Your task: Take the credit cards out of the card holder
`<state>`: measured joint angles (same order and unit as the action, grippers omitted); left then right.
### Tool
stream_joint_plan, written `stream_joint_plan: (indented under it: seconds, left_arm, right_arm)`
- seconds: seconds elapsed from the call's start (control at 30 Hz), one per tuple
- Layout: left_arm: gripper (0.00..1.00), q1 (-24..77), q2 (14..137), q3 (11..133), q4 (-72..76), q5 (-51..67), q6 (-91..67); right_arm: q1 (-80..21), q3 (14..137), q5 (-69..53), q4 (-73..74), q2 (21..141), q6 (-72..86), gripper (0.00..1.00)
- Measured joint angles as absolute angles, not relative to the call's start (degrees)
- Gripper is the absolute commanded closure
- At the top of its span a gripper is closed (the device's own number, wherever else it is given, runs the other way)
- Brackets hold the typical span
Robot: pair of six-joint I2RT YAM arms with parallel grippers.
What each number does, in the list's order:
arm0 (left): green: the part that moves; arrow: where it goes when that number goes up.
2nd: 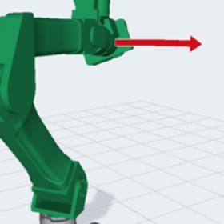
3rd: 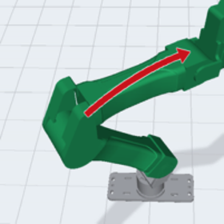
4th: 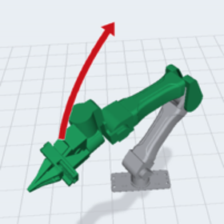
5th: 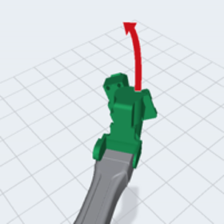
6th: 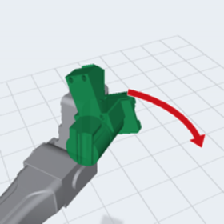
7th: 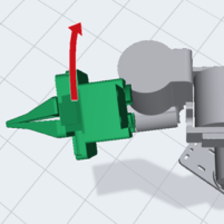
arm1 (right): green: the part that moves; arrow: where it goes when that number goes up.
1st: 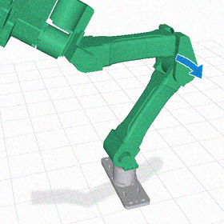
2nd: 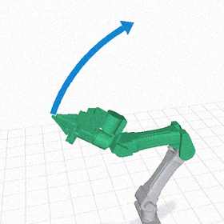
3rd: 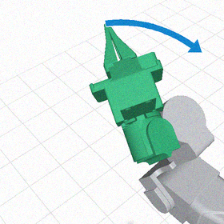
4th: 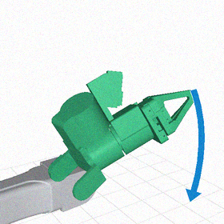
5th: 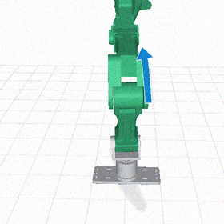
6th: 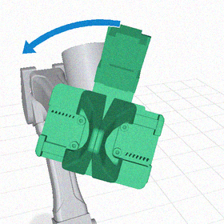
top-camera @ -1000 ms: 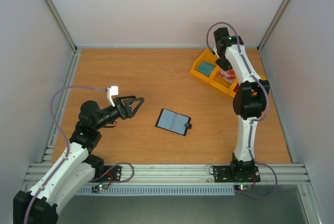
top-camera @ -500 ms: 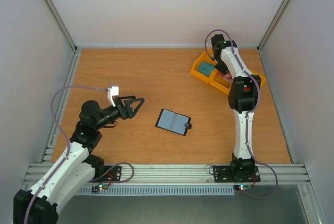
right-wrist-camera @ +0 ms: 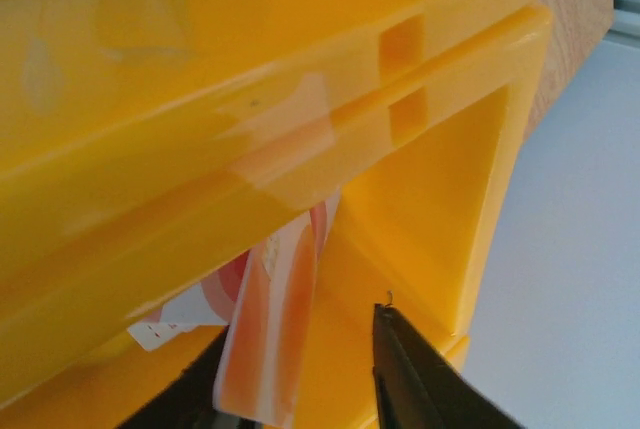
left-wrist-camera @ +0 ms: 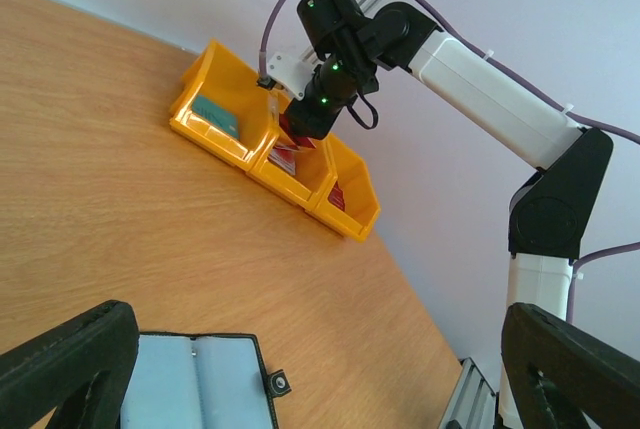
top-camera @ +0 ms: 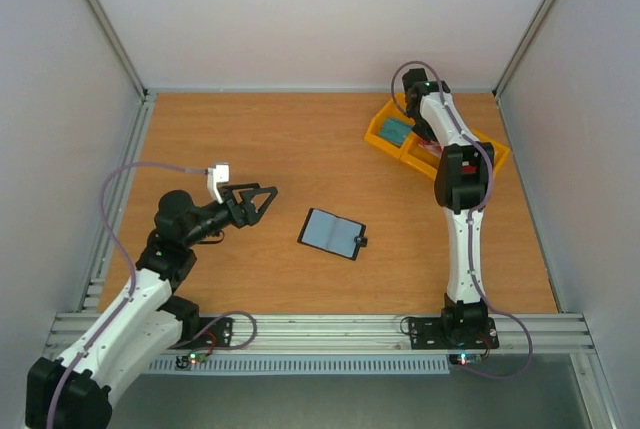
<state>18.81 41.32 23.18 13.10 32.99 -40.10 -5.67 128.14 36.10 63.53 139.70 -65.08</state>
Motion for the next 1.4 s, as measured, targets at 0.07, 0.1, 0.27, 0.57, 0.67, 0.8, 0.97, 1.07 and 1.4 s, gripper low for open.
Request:
stream_joint_plan:
  seconds: [0.07, 0.1, 0.27, 0.57, 0.67, 0.8, 0.97, 1.07, 1.4]
  left_arm:
    - [0.01, 18.8, 41.4, 23.2, 13.1, 33.0, -40.0]
    - [0.01, 18.8, 41.5, 23.2, 13.1, 33.0, -40.0]
    - [0.01, 18.8, 41.5, 23.2, 13.1, 33.0, -40.0]
    - [0.01, 18.8, 40.9, 23.2, 13.0, 33.0, -39.8]
    - [0.01, 18.8, 40.7, 23.2, 13.0, 33.0, -39.7]
    - [0.01, 18.8, 40.7, 23.2, 12.6, 33.0, -39.5]
    - [0.01, 18.8, 40.4, 23.1, 12.5, 32.8, -39.1]
    - [0.01, 18.8, 40.0, 23.1, 12.3, 32.7, -39.0]
    - [0.01, 18.8, 39.7, 22.9, 11.9, 32.5, -38.4]
  right_arm:
    - [-5.7, 128.2, 35.9, 63.9, 139.7, -64.8, 0.55]
    - [-5.7, 128.2, 35.8, 64.1, 139.7, -64.3, 0.53]
    - [-5.7, 128.2, 33.4, 66.5, 139.7, -63.8, 0.45]
    - [-5.0, 129.2, 28.3, 69.2, 139.7, -61.9, 0.38]
    - [-4.8, 130.3, 26.3, 70.0, 139.5, -60.4, 0.38]
    - [-4.8, 130.3, 23.9, 70.7, 138.5, -59.5, 0.49]
    - [-4.5, 130.3, 19.6, 72.8, 136.6, -56.8, 0.71]
    - [-3.6, 130.3, 13.7, 74.0, 135.0, -53.5, 0.77]
    - [3.2, 129.3, 3.4, 76.8, 135.0, -42.9, 0.91]
